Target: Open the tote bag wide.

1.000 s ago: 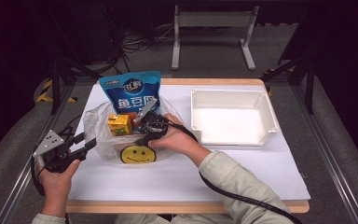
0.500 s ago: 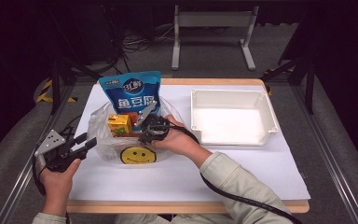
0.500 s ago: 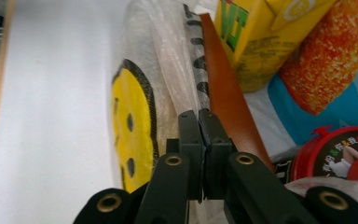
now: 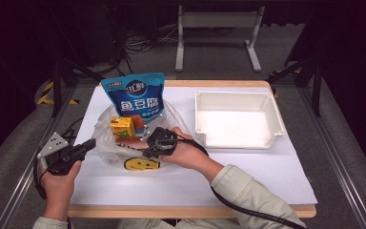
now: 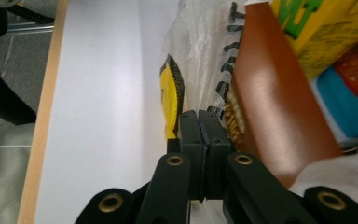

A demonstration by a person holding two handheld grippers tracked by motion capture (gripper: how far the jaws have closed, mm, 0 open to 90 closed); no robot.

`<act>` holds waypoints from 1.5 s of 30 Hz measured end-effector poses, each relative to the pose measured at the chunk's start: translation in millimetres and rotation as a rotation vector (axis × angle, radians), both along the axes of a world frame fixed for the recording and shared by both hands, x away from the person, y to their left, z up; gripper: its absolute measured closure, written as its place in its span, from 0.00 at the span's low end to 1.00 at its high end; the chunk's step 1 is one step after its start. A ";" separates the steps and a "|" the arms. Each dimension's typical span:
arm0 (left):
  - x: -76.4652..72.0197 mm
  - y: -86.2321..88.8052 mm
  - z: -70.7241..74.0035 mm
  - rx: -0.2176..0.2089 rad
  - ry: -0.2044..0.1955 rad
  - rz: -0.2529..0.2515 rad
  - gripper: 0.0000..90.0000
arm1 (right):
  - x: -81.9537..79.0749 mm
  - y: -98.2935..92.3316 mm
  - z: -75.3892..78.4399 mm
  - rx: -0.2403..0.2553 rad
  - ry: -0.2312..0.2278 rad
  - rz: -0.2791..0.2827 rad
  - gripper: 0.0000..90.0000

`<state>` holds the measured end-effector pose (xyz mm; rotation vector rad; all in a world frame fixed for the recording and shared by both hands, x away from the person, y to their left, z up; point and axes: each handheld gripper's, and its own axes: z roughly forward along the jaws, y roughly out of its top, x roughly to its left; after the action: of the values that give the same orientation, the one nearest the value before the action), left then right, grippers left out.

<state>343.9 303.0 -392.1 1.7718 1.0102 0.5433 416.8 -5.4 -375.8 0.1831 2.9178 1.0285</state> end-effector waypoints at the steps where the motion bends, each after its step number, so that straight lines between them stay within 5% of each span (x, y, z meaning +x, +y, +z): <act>1: 0.6 0.7 -1.0 0.000 0.011 -0.001 1.00 | -4.3 -0.9 -3.0 -0.002 0.005 0.009 1.00; 11: -0.7 -2.6 -2.9 0.027 0.043 -0.008 1.00 | -17.3 -3.2 -12.5 0.012 0.017 0.035 1.00; 18: 8.6 -0.9 -13.7 0.032 0.173 -0.015 0.99 | -16.8 -3.7 -24.8 0.006 0.031 0.021 1.00; 38: 34.5 -1.8 -47.6 0.055 0.399 -0.016 0.99 | -7.3 -3.3 -52.9 -0.041 0.028 -0.027 1.00; 41: 32.7 -0.6 -46.2 0.047 0.383 -0.028 0.94 | -7.0 -3.7 -55.0 -0.050 0.031 -0.031 1.00; 45: 23.6 2.3 -32.1 0.009 0.273 -0.027 0.62 | -7.3 -4.1 -55.6 -0.052 0.033 -0.031 1.00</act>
<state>367.5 305.3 -424.3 1.8996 1.1690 0.2939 409.5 -9.5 -431.5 0.2454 2.9577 0.9528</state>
